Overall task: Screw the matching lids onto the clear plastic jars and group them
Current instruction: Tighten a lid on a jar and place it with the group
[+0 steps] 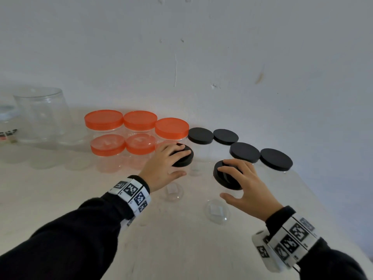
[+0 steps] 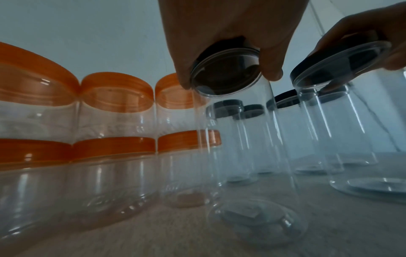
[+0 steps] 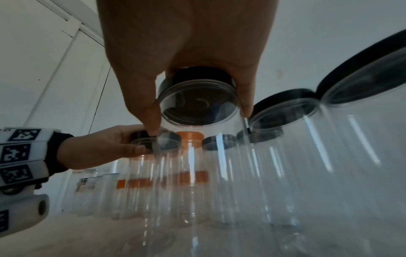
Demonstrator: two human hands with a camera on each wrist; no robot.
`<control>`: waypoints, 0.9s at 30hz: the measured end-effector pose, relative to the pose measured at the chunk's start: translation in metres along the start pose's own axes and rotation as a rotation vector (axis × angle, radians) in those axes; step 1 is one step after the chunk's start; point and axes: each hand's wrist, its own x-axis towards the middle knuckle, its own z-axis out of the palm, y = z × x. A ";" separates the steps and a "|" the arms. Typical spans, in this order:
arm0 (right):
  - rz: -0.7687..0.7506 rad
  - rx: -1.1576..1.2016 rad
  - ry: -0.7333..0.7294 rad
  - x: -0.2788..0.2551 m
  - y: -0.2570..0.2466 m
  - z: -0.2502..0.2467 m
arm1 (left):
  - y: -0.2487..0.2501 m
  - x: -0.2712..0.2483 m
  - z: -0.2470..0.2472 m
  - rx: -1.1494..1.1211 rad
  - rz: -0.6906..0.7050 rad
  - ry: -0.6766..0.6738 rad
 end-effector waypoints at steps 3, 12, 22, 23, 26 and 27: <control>0.022 -0.010 0.008 -0.016 0.009 -0.012 | 0.004 0.009 0.010 -0.031 -0.017 -0.009; 0.066 0.058 0.063 -0.035 0.006 -0.018 | 0.008 0.025 0.025 -0.034 0.009 0.002; 0.134 0.154 0.007 -0.013 -0.004 -0.049 | 0.007 0.026 0.032 -0.028 0.032 0.055; 0.143 0.165 0.064 -0.006 0.000 -0.055 | 0.008 0.026 0.032 -0.030 0.029 0.060; 0.249 0.069 0.118 0.015 0.024 -0.072 | 0.008 0.026 0.033 -0.026 0.022 0.071; 0.325 0.003 0.069 0.021 0.033 -0.075 | 0.008 0.026 0.032 -0.028 0.019 0.068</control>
